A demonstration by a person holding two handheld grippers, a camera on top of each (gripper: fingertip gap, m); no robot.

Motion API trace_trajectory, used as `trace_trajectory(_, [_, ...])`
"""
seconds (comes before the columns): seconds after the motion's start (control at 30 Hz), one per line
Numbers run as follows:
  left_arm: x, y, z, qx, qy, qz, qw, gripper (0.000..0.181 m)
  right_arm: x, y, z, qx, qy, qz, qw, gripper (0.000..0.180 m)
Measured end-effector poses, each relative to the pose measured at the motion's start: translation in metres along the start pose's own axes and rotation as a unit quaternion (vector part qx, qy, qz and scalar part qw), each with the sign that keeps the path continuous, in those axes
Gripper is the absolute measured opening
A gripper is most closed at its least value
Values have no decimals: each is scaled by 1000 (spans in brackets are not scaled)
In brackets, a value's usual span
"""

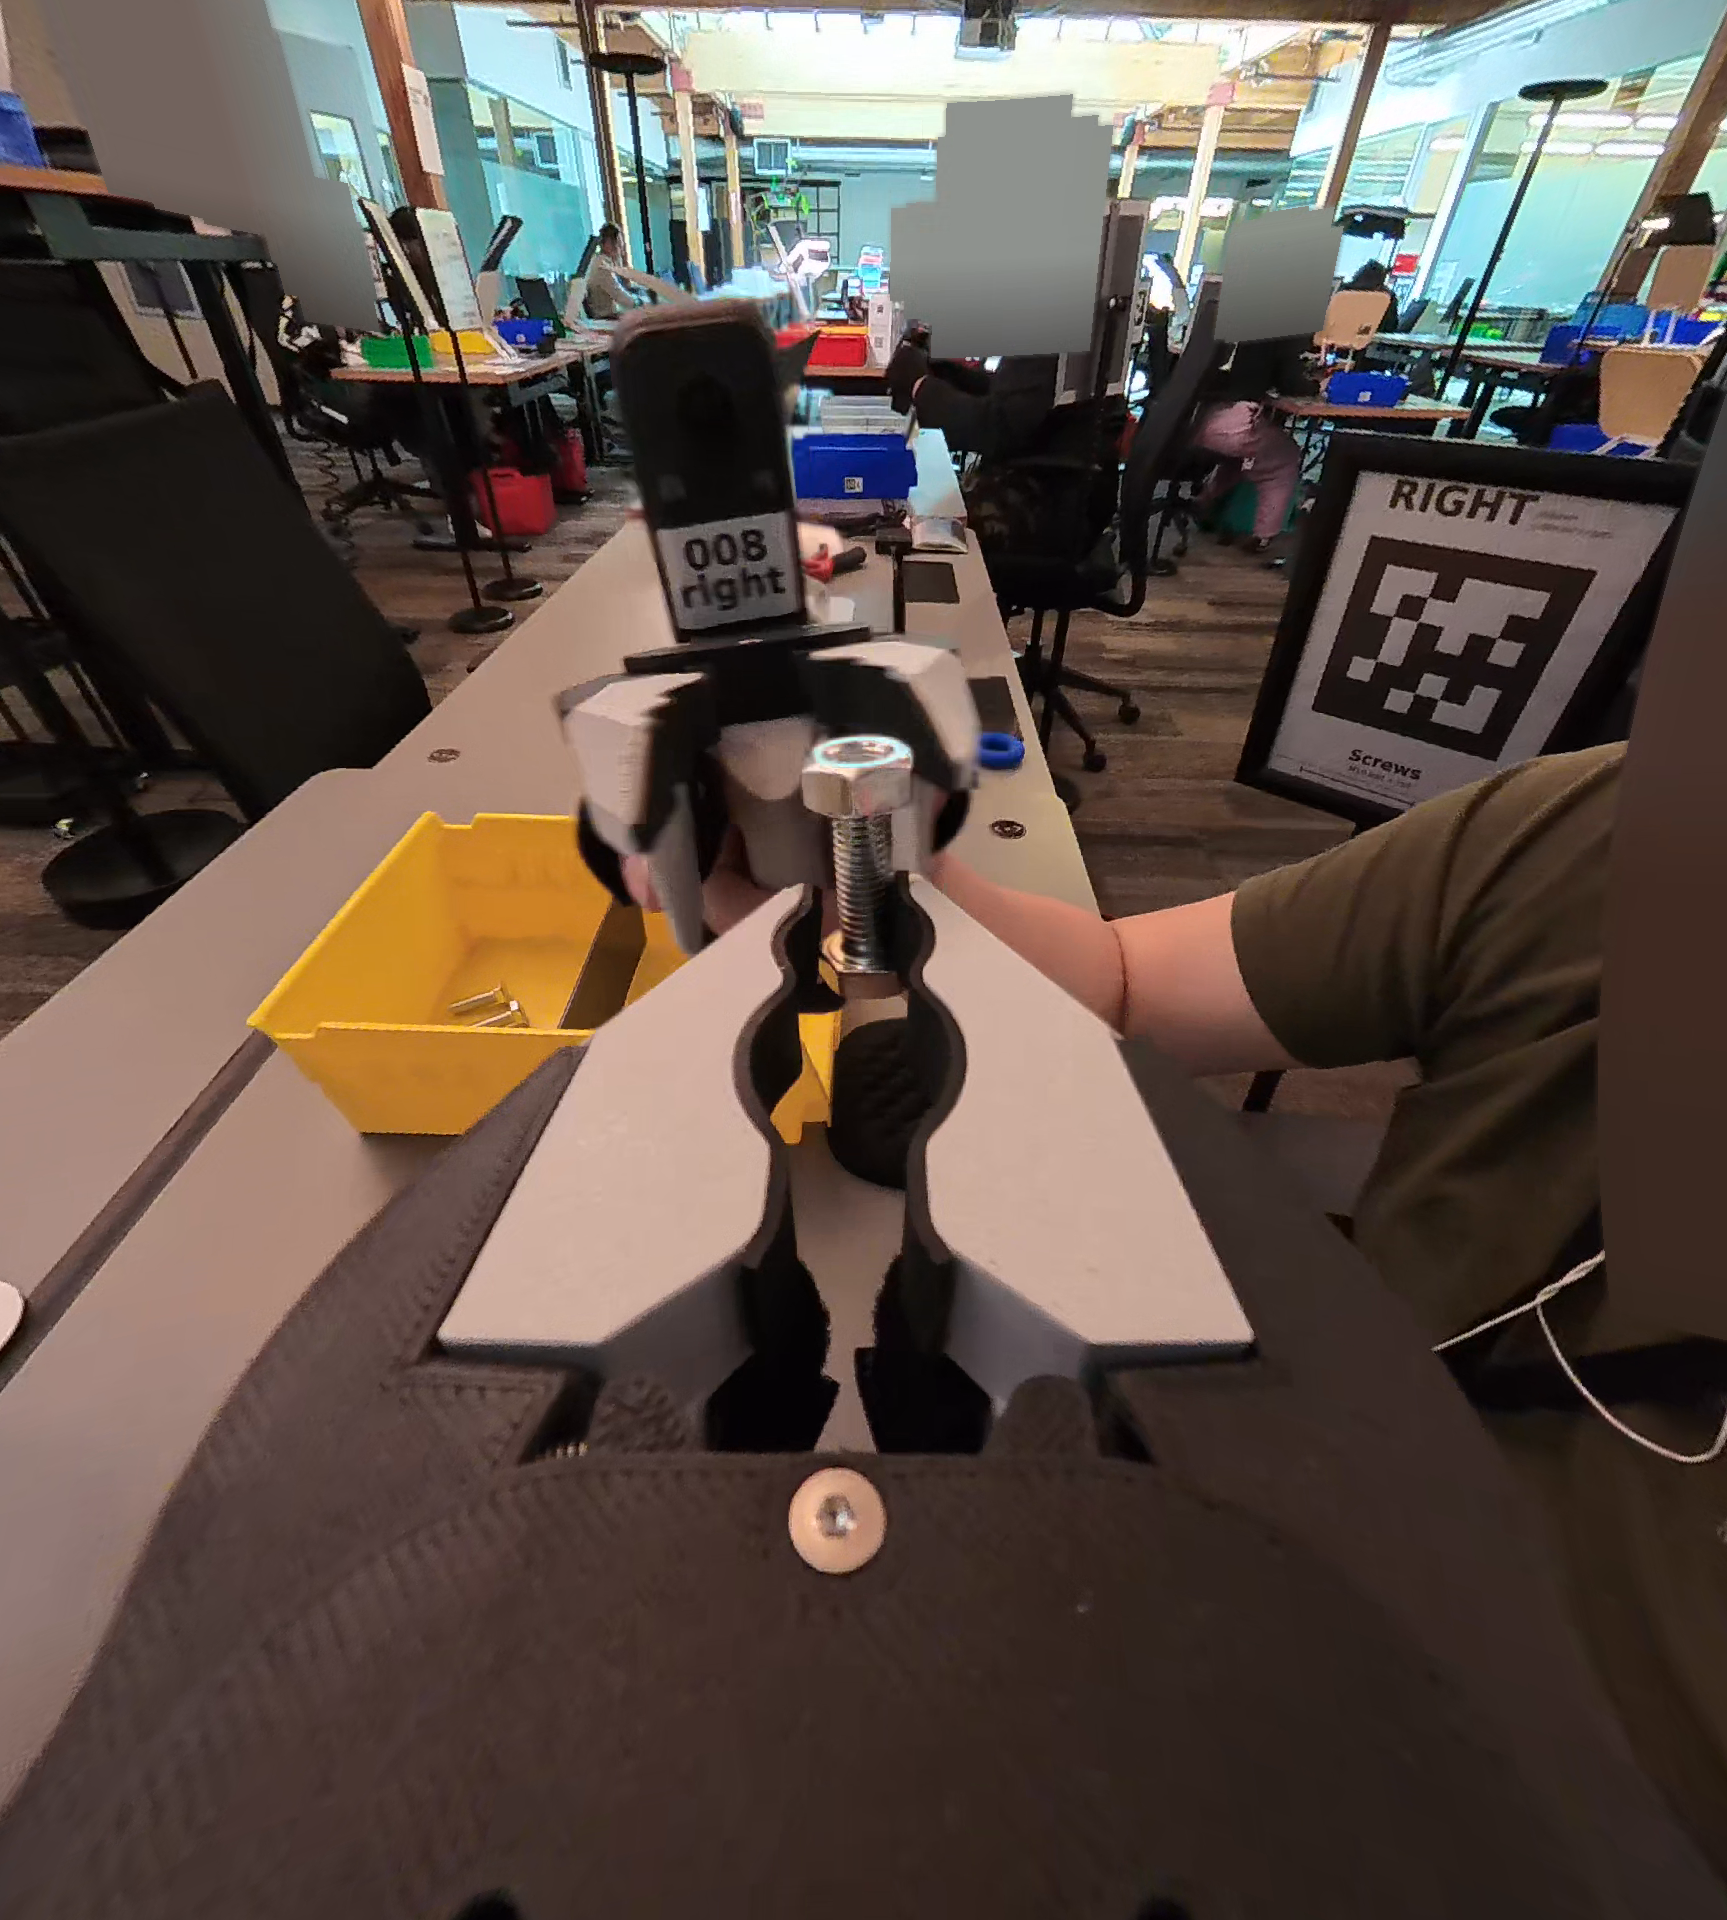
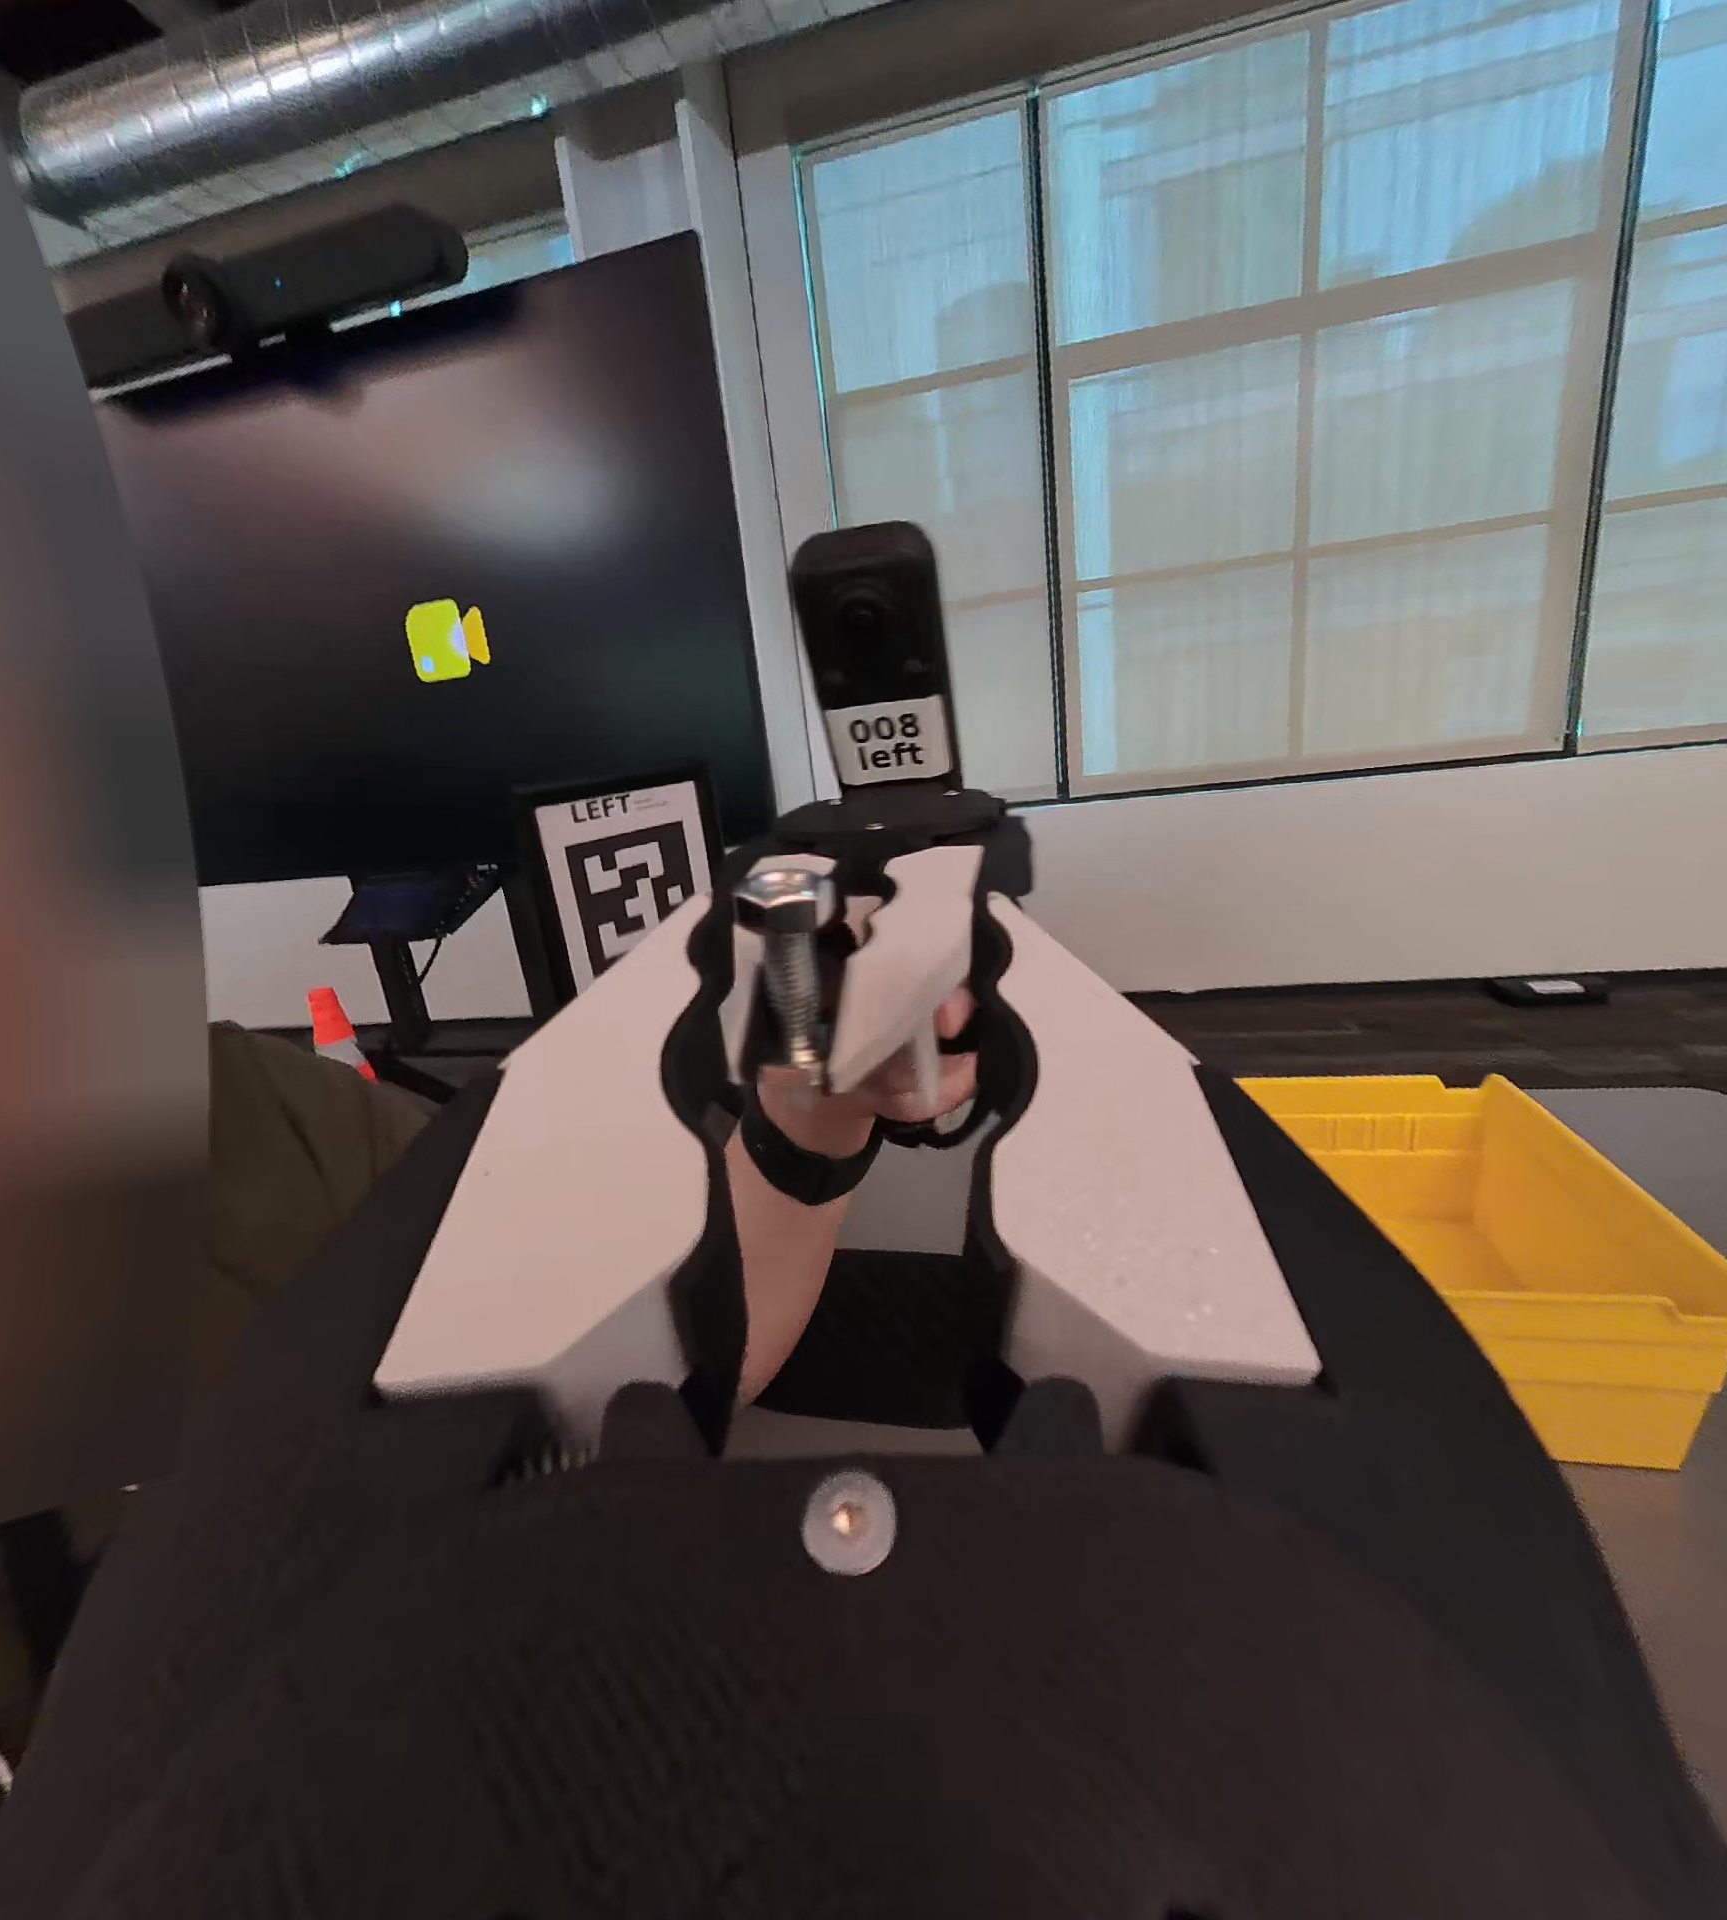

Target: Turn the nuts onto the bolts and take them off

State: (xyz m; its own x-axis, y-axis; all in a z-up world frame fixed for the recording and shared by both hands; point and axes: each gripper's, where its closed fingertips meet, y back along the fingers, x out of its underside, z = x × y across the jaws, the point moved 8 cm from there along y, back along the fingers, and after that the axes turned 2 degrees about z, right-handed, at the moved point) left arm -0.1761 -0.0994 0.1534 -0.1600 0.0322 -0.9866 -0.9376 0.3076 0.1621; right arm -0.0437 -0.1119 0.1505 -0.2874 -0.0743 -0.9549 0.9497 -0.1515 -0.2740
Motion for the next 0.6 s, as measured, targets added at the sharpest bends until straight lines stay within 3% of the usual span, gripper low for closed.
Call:
trace_trajectory(0.2, [-3,4,-3,8,-1,-12,1000,12,-4,17,-17,7,-35,-28,999,40])
trace_trajectory(0.4, [0,3,5,-21,4,-1,1000,12,-6,-1,11,35,55,10,998,42])
trace_trajectory(0.6, [1,0,3,-25,0,7,1000,12,-4,-2,13,43,82,25,995,17])
